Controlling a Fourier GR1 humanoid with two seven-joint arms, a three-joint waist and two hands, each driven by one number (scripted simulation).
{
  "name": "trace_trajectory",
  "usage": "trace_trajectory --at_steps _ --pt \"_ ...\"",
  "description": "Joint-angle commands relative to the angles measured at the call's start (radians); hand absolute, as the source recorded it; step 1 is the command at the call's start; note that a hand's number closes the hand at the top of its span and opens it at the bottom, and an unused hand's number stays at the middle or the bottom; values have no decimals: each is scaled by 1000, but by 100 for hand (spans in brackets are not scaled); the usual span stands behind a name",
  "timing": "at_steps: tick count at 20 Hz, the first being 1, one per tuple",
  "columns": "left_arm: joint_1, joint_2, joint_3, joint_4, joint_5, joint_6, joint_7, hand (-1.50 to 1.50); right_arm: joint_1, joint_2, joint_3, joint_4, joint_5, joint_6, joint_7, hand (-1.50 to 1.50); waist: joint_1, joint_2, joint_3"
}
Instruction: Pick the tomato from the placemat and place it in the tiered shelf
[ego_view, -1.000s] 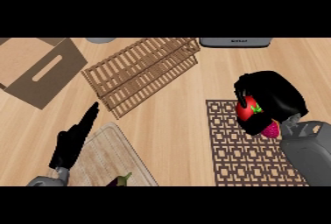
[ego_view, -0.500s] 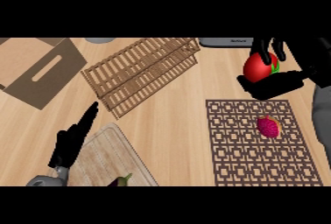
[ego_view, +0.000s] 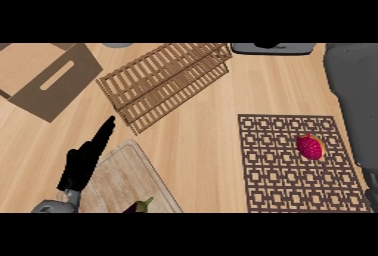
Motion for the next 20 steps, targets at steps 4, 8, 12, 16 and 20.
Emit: trace_trajectory --at_steps 4,8,12,16,20 --pt "-19 -13 4 24 -10 -13 25 0 -207 121 3 373 99 -161 -50 150 12 8 -5" --pt "-15 -29 -13 -4 -32 8 59 0 -334 91 -23 572 120 -177 -171 150 25 12 -4" --pt "-27 -41 -19 -12 -34 2 58 0 -331 126 -4 734 156 -242 -289 150 41 21 -5" --pt "-21 -16 1 25 -33 -27 22 0 -433 187 -11 857 168 -251 -279 150 44 21 -6" --pt "-14 -33 2 38 -28 -33 0 0 -448 253 -10 957 188 -296 -278 150 46 22 -6"
